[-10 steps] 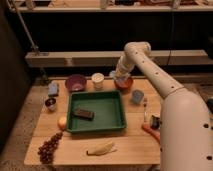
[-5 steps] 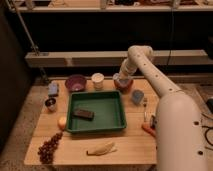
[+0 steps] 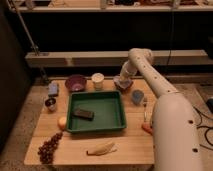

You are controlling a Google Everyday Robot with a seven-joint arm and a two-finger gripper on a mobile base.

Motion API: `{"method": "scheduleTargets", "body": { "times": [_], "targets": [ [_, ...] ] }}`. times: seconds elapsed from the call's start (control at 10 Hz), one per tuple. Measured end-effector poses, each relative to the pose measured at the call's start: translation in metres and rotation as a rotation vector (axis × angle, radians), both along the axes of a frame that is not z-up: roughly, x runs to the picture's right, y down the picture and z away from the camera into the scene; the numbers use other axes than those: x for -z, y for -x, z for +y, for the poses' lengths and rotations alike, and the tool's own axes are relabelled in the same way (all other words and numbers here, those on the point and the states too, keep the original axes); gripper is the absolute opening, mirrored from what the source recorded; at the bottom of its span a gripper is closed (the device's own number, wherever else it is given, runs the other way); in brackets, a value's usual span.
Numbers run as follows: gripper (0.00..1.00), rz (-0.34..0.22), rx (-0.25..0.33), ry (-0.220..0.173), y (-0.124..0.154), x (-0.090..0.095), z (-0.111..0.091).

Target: Wipe red bowl with towel

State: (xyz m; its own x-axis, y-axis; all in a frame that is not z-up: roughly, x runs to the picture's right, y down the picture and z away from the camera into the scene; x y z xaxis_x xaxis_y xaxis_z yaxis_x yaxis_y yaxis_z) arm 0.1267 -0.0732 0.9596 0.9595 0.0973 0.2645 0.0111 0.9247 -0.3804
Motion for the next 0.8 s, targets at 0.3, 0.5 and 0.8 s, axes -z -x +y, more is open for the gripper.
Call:
{"method": "scheduleTargets", "body": {
  "times": [0.3,0.5,0.8],
  "targets": [
    [0.0,0.022,0.002,0.012,-0.01,-0.002,0.001],
    [0.0,0.041,0.002,0.01,-0.02,-0.006,-0.003],
    [0.0,0.037,0.007,0.001,-0.016,-0.027,-0.02]
  ]
}}
